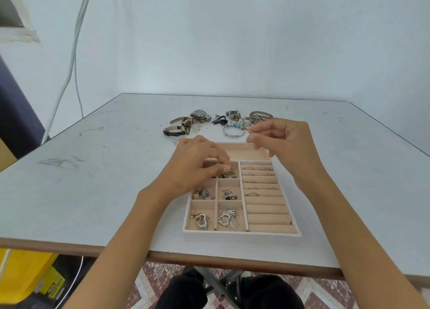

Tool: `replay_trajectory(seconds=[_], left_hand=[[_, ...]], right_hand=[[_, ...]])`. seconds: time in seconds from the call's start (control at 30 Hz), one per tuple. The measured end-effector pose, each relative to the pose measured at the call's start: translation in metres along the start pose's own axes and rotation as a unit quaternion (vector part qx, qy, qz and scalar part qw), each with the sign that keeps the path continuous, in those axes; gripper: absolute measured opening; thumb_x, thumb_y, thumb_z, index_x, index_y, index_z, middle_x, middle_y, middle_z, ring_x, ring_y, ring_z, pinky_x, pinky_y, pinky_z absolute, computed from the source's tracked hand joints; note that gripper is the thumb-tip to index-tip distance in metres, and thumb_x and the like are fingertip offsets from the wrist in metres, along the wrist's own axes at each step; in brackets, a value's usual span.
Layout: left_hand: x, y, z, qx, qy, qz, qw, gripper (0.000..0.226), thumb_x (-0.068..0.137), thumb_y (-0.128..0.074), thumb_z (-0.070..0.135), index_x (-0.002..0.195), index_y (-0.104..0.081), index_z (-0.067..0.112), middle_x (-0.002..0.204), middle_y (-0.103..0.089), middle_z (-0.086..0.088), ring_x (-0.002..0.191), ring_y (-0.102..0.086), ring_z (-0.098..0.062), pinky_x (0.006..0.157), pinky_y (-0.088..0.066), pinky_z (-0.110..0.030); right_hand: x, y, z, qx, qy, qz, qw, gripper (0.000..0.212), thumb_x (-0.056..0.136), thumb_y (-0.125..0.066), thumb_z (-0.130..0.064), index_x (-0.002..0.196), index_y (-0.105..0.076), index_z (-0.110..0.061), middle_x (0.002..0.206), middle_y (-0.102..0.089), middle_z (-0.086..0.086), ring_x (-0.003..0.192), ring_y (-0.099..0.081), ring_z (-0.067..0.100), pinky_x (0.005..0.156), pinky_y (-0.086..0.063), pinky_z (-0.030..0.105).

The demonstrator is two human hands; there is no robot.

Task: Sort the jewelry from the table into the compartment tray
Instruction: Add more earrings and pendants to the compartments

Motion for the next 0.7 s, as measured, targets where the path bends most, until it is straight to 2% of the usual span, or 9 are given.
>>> replay_trajectory(seconds=[0.37, 0.5, 0.6, 0.7], left_hand=[[-0.001, -0.002, 0.001, 0.050, 0.009, -0.008, 0.999, 0.030, 0.077, -0.051, 0.059, 0.079, -0.073, 0.039, 0.097, -0.062, 0.026, 0.096, -0.049, -0.003, 0.094, -0.034, -0.048], [-0.003, 0.003, -0.001, 0.034, 0.003, 0.004, 0.999, 0.021, 0.081, -0.055, 0.054, 0.093, -0.068, 0.043, 0.099, -0.066, 0.021, 0.099, -0.054, -0.009, 0.091, -0.039, -0.050], [-0.008, 0.017, -0.011, 0.034, 0.041, 0.052, 0.997, 0.021, 0.087, -0.053, 0.047, 0.100, -0.068, 0.039, 0.103, -0.066, 0.019, 0.103, -0.056, -0.012, 0.092, -0.041, -0.050], [-0.023, 0.030, -0.025, 0.091, 0.114, 0.081, 0.986, 0.031, 0.089, -0.045, 0.039, 0.111, -0.065, 0.033, 0.112, -0.064, 0.014, 0.111, -0.054, -0.014, 0.095, -0.038, -0.036]], right_hand=[[0.000, 0.004, -0.001, 0.009, -0.011, 0.014, 1.000, 0.009, 0.077, -0.074, -0.011, 0.086, -0.074, -0.012, 0.066, -0.070, 0.003, 0.060, -0.062, 0.007, 0.051, -0.041, 0.014], [0.000, 0.004, -0.001, 0.010, -0.008, 0.015, 1.000, 0.010, 0.077, -0.074, -0.009, 0.086, -0.074, -0.010, 0.067, -0.070, 0.006, 0.060, -0.061, 0.008, 0.051, -0.041, 0.012], [0.000, 0.005, 0.000, 0.011, -0.006, 0.012, 1.000, 0.010, 0.077, -0.074, -0.008, 0.087, -0.074, -0.009, 0.068, -0.071, 0.007, 0.060, -0.062, 0.008, 0.052, -0.040, 0.009], [-0.001, 0.003, 0.000, 0.009, -0.005, 0.005, 1.000, 0.010, 0.077, -0.074, -0.007, 0.087, -0.074, -0.009, 0.069, -0.070, 0.008, 0.059, -0.061, 0.008, 0.052, -0.040, 0.008]])
Point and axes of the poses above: each hand's wrist, its own x-axis towards the middle knuckle, its own y-axis out of the back of the hand, z = x × y, the point moved 5 cm from there along x, towards the middle knuckle
